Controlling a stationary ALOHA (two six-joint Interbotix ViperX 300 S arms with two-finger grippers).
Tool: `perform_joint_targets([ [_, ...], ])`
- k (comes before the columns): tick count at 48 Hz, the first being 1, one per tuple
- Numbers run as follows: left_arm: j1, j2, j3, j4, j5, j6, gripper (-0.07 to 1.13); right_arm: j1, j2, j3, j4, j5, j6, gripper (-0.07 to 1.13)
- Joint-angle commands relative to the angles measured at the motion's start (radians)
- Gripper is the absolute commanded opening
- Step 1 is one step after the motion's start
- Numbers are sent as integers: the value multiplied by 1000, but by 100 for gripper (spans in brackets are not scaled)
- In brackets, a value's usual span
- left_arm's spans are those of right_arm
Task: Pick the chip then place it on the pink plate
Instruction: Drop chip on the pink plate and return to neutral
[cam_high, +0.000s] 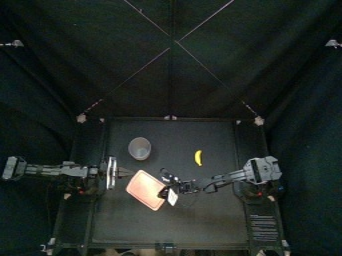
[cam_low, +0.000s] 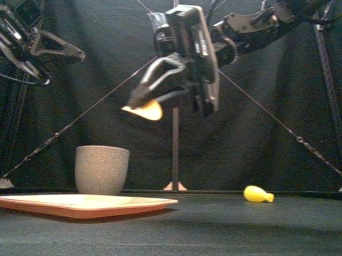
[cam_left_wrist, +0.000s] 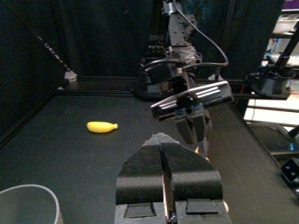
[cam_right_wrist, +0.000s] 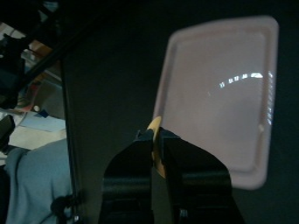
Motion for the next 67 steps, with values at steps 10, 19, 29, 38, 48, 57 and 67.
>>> perform_joint_targets([
  [10, 6, 5, -11, -2, -8, -5, 0, -63, 221, -222, -89, -34, 3, 55],
  [19, 5, 5, -9, -15, -8, -5, 1, -83, 288, -268, -94, -12, 3, 69],
  [29, 3, 5, -2, -23, -5, -5, 1, -87, 256, -255, -89, 29, 5, 74],
  [38, 2, 5, 6, -34, -5, -5, 1, -95, 132, -144, -109, -26, -5, 74],
  [48, -2, 5, 17, -37, -5, -6, 1, -123, -63, 98, -115, -222, -8, 74],
  [57, -5, 5, 28, -44, -5, -6, 1, -133, -224, 310, -133, -437, -12, 75],
  [67, -3, 5, 40, -48, -3, -6, 0, -135, -387, 476, -287, -537, -12, 74],
])
